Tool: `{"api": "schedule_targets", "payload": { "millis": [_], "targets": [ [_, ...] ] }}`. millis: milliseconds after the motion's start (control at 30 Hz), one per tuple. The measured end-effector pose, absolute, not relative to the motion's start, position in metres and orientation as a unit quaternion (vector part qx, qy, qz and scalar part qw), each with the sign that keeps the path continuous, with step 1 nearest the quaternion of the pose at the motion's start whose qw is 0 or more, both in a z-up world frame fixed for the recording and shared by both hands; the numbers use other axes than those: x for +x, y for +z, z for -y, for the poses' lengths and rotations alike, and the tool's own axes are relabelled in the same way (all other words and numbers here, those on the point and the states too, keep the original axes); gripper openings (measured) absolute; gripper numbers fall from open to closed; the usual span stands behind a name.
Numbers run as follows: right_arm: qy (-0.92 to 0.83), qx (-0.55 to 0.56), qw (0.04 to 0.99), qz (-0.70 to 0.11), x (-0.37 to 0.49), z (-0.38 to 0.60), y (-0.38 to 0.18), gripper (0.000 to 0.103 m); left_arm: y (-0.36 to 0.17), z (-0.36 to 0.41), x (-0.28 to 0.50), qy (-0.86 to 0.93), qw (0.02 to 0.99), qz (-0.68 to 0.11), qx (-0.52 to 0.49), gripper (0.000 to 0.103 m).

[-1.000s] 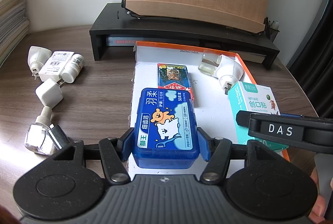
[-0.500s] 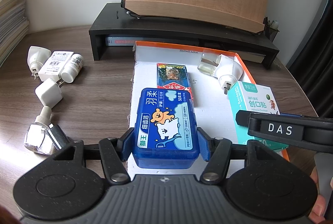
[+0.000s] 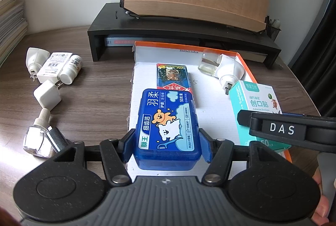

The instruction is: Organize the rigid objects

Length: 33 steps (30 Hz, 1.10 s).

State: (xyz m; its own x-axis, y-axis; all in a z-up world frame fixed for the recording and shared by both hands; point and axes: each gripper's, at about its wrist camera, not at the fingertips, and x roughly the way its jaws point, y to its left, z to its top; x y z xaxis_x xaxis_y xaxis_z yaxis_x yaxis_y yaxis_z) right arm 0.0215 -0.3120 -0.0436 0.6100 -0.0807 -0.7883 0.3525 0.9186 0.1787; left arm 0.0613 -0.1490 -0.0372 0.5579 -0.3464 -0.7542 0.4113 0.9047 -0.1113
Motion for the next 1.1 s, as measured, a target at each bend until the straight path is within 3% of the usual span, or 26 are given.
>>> {"api": "schedule_targets", "payload": {
  "millis": [1100],
  "targets": [
    [-0.123,0.161,0.880,-0.430,0.0277,0.3132,-0.0450,0.084,-0.0426,0.1516,0.0672,-0.216,0.880,-0.421,0.041,0.061]
  ]
}}
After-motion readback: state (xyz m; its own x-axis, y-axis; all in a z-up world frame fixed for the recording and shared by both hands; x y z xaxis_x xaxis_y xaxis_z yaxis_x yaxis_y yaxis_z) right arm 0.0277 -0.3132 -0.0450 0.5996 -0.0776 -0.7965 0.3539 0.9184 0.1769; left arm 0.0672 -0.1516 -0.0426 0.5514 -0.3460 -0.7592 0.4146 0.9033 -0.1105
